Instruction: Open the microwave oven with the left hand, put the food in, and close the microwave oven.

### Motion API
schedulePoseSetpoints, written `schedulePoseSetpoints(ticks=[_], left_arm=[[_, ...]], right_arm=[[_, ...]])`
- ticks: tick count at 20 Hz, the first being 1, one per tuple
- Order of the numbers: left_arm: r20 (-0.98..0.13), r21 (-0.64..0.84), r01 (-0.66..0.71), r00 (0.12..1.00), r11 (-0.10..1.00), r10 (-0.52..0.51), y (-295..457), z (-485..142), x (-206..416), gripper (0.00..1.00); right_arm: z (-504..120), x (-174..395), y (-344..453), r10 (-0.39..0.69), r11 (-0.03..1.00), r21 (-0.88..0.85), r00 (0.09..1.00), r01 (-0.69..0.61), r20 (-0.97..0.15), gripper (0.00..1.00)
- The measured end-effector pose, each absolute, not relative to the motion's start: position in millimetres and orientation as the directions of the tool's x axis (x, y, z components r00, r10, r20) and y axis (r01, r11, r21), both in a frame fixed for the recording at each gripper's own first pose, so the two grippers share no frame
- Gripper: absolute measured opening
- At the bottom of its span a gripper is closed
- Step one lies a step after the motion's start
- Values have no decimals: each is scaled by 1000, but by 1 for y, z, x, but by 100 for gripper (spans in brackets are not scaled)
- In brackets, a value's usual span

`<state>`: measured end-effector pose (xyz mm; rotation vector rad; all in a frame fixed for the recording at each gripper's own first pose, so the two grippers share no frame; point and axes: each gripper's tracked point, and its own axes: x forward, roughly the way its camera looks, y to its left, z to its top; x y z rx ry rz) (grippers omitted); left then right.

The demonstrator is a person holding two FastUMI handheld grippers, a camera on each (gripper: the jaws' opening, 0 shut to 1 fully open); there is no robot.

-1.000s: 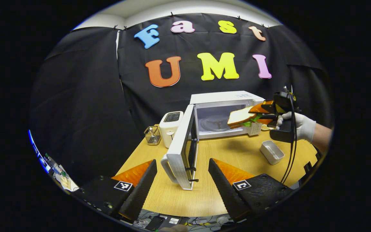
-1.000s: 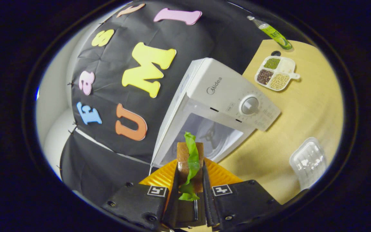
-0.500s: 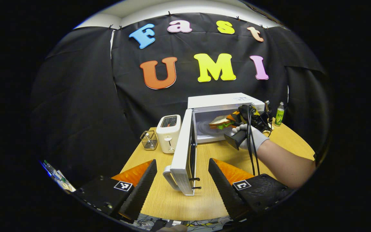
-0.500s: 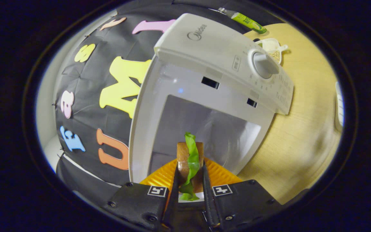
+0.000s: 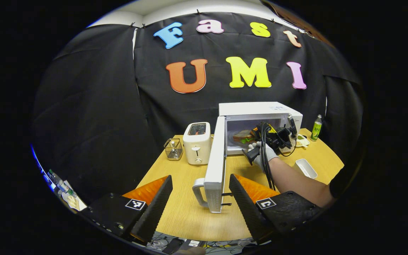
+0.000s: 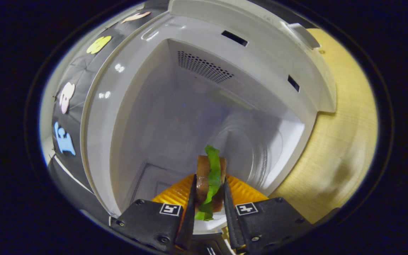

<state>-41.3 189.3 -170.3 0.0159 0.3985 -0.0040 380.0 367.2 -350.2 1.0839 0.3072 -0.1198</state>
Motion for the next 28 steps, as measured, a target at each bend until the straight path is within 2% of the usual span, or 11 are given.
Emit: schedulePoseSetpoints(ticks=[3,6,10,12,15,17,18,19,21,22,28], left_arm=[[-383,8,-11,924,1000,13,190,-171,-40,97],[-351,27,4,936,1000,6,185,-163,-36,97],[-325,31,21,946,999,-10,176,-160,-33,97],[-316,32,26,949,999,-15,173,-159,-36,97],[-297,29,25,955,999,-15,170,-153,-36,97],[-278,38,23,961,999,-11,171,-153,-36,97],[-274,40,21,962,999,-10,172,-152,-37,97],[-267,39,21,964,999,-10,171,-150,-39,97],[-254,40,22,967,999,-11,172,-147,-40,97],[-243,40,21,970,999,-11,174,-145,-39,97],[-175,14,22,984,1000,-20,180,-131,-26,97]], right_arm=[[-352,374,358,18,602,754,939,264,-343,43],[-344,371,342,-7,719,650,938,246,-347,76],[-313,362,321,-53,840,506,959,194,-279,100],[-301,354,321,-28,875,460,964,152,-265,89],[-290,331,323,26,902,420,960,98,-279,100],[-282,312,324,68,904,423,951,69,-300,91],[-276,302,322,85,906,420,948,55,-306,100],[-270,292,319,98,914,404,945,38,-311,91],[-254,272,309,114,937,350,941,4,-318,100],[-245,263,303,119,945,326,941,-10,-318,91],[-183,196,251,146,975,204,943,-85,-301,92]])
